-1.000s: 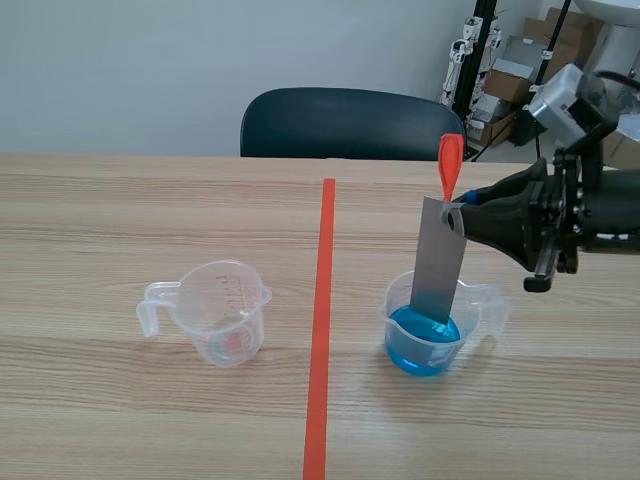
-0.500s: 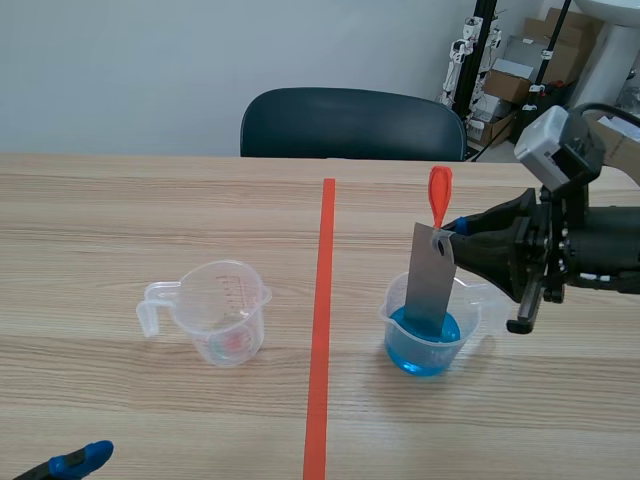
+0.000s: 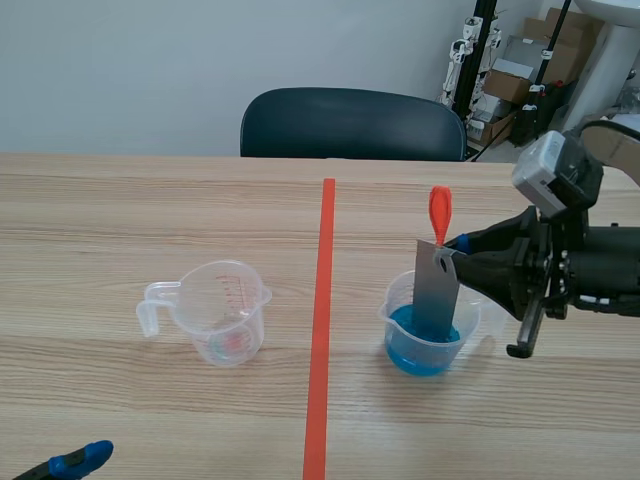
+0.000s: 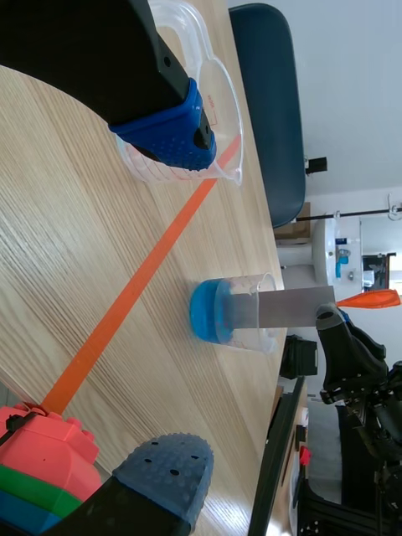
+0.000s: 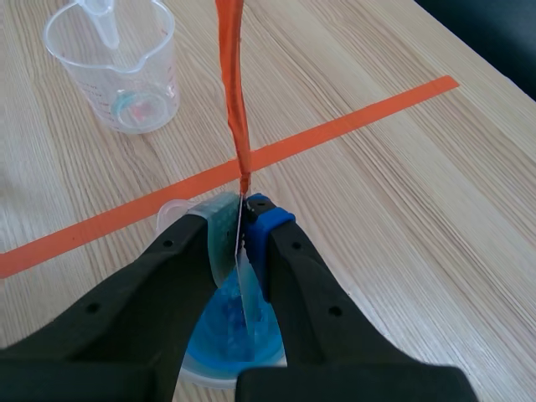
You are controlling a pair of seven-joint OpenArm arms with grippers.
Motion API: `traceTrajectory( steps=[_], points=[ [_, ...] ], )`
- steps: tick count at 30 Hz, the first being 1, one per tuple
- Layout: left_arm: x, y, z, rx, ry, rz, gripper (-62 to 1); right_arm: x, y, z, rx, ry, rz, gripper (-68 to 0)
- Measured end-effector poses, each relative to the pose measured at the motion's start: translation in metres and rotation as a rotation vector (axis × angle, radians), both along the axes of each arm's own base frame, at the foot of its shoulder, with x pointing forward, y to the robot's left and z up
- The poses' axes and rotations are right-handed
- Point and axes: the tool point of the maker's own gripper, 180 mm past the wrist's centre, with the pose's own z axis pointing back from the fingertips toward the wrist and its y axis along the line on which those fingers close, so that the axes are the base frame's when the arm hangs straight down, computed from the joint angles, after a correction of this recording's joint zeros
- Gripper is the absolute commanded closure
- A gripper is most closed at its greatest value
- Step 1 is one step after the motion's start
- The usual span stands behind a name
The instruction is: Do the redox reaction experiment. lower the plate into the blue solution
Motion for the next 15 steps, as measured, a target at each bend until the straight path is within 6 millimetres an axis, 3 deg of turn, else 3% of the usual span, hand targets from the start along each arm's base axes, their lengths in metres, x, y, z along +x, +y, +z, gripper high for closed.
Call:
traceTrajectory(
  steps=[15],
  points=[
    [0.0000,-0.0001,0.0000,0.000,0.000,0.000,-62.3,-0.0034,0.0002,-0.0030,-0.012,-0.002,0.012,-0.4]
  ],
)
